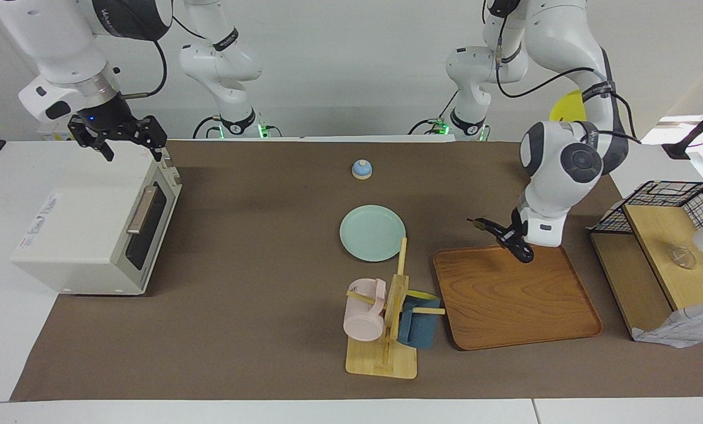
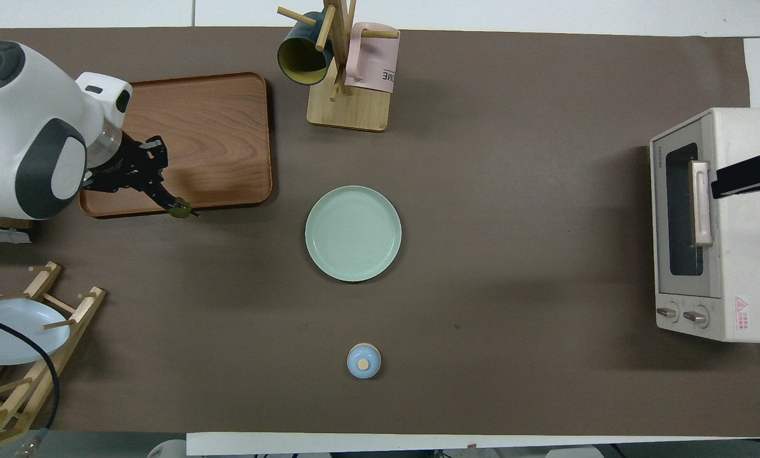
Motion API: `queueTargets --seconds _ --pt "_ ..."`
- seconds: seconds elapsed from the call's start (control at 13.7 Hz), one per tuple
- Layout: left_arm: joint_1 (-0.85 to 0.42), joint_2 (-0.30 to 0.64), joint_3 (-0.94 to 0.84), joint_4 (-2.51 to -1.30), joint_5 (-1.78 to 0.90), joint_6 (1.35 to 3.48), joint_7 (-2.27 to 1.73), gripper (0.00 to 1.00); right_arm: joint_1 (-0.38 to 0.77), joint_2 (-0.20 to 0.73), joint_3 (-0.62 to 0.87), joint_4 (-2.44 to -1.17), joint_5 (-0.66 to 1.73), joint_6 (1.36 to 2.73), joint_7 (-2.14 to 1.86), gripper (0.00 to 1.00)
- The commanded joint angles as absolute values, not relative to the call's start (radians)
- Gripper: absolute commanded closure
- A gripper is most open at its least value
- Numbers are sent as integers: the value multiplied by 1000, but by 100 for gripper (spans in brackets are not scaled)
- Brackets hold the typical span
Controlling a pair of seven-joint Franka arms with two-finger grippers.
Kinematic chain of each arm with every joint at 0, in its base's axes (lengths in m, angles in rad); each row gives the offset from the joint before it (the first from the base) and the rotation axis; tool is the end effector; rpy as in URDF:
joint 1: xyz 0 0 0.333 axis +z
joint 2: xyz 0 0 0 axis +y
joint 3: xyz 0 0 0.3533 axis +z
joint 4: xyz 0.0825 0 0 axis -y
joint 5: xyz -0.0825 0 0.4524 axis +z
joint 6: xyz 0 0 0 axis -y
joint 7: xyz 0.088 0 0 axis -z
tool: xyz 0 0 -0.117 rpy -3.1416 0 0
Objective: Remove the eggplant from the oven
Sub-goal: 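Lower the eggplant onto the wooden tray and open the left gripper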
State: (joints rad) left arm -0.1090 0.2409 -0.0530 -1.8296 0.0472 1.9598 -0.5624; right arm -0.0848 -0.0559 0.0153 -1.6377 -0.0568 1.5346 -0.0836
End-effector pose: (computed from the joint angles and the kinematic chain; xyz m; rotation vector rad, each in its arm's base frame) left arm 0.6676 -0.1038 0.3863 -3.0157 -0.5814 0.1422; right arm 0.5964 -0.0481 0.6470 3.0866 0.0206 -0.0795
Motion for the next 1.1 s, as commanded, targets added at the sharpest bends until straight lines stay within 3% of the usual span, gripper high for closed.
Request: queueTargets --seconds 0.0,0.22,0.37,0.44,0.59,0.73,1.02 --pt "-104 256 -64 -1816 64 2002 -502 100 -91 -57 14 -1628 -51 1520 -89 0" --pt "-91 300 -63 -1858 64 2274 -145 98 -91 -57 14 -1629 -51 1513 -89 0" --pt "-78 363 -61 -1784 71 2278 -135 99 -91 -57 14 -1629 -51 1513 -89 0" --pt "-80 388 -61 -1763 72 2278 -133 91 -91 -57 14 -1629 -51 1513 -89 0" --pt "-89 384 -60 -1769 75 2267 -146 0 -91 -57 14 -1631 -51 1513 -89 0" --pt "-63 329 -60 -1781 74 2235 -147 0 -91 -57 14 -1631 -49 1513 -89 0" --pt "-23 80 -58 -1775 66 1840 -138 0 -91 -57 15 -1631 -49 1513 -89 0"
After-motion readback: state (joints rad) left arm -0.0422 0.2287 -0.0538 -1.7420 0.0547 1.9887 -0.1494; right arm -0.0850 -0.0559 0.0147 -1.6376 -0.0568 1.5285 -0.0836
